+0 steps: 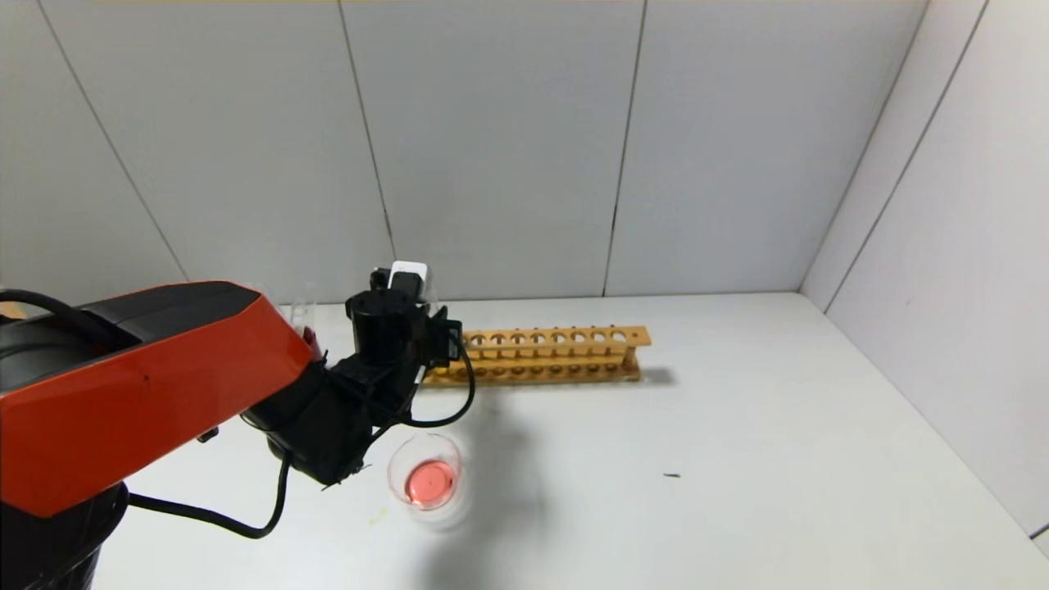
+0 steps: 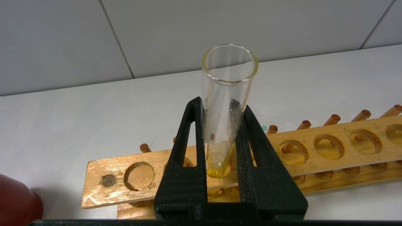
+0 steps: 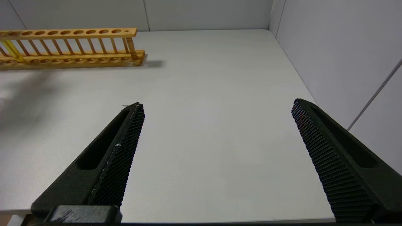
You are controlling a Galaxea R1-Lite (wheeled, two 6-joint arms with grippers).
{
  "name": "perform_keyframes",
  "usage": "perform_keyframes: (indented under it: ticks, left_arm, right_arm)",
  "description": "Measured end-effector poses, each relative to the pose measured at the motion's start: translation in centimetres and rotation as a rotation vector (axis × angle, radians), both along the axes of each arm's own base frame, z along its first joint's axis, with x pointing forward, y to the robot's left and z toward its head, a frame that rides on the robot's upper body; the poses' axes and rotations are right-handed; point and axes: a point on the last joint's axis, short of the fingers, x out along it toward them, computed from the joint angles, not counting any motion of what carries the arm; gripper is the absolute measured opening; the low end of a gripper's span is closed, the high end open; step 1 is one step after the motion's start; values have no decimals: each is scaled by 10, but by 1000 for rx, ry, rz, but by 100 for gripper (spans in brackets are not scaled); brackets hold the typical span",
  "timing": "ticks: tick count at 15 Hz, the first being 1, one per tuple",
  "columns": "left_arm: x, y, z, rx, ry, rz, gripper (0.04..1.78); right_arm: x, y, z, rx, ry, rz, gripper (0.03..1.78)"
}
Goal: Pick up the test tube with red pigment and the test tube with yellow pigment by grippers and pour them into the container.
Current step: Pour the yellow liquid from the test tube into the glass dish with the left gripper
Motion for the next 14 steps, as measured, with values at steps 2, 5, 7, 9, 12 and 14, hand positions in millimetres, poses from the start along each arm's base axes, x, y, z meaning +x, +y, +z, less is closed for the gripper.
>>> perform_keyframes:
  ticks: [2,5,7,9,12,14]
  left_arm:
    - [-2,0,7,9,-13,-3,31]
    - [-4,0,23,13,-39,-5,31]
    - [-4,1,30,16,-55,1,31]
    - [-5,1,38,18,-66,3,31]
    - [-5,2,52,14,-77,6,31]
    - [-4,2,62,12,-90,10,31]
  right_arm:
    - [0,0,0,0,0,0,171]
    - [0,0,0,0,0,0,171]
    - [0,0,0,0,0,0,171]
    - [0,0,0,0,0,0,171]
    - [0,0,0,0,0,0,171]
    - [0,0,0,0,0,0,171]
